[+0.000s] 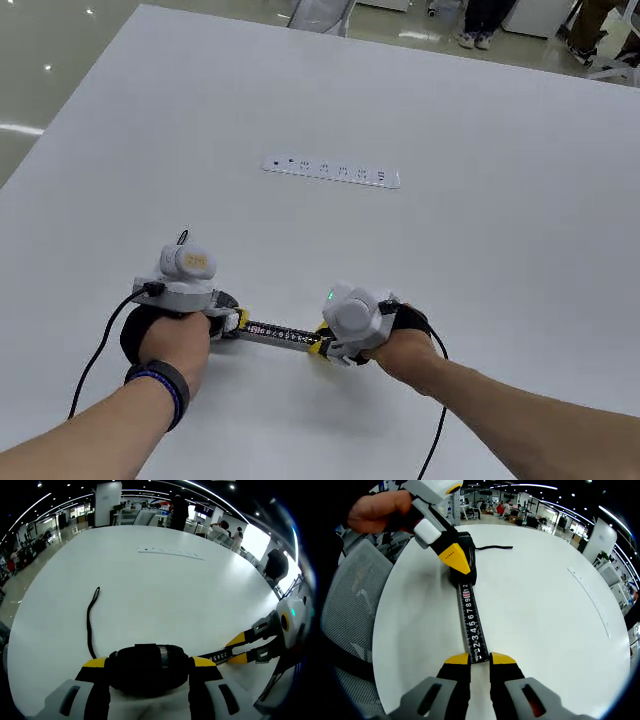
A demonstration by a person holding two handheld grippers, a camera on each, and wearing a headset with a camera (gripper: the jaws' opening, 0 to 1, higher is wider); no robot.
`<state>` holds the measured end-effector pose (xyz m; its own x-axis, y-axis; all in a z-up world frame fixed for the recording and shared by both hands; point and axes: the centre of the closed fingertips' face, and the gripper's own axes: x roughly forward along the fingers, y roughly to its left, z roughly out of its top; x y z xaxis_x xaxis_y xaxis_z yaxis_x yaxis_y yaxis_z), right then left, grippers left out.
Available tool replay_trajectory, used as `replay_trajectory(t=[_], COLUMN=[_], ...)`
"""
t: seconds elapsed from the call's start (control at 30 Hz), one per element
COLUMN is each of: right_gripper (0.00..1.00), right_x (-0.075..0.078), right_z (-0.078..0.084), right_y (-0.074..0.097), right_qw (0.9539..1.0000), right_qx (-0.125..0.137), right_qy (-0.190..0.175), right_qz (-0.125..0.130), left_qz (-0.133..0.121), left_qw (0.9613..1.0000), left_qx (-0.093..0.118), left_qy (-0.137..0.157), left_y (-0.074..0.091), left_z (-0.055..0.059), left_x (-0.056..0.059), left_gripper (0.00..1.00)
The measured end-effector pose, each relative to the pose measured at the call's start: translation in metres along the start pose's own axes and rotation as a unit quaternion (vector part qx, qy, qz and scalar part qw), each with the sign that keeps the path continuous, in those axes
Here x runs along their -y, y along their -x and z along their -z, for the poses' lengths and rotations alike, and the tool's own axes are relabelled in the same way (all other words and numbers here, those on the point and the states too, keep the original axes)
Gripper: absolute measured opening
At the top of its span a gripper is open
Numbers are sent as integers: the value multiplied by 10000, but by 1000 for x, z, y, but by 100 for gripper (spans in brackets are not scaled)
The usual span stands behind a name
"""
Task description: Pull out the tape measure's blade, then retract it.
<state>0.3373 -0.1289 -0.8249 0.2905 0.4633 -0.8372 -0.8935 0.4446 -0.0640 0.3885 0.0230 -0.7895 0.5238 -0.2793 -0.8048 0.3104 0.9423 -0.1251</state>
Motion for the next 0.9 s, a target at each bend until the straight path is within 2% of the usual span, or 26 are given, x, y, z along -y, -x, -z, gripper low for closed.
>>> replay_trajectory(t=[0.3, 0.63, 0.9], right_gripper=[13, 13, 13], right_x=[0, 1, 3], right_z=[11, 16, 20], right_y=[10, 11, 13], right_qw=[10000, 9999, 9999], right_qx=[0, -11, 6], right_qy=[-56, -101, -115], right_qz=[44, 73, 68], left_qz=[13, 32, -19], left_qw=[10000, 9999, 9999], left_qx=[-2, -14, -38], left_qy=[71, 168, 95], left_y=[4, 4, 3], left_z=[3, 4, 4], left_x=[2, 2, 3], left_gripper=[61, 61, 61])
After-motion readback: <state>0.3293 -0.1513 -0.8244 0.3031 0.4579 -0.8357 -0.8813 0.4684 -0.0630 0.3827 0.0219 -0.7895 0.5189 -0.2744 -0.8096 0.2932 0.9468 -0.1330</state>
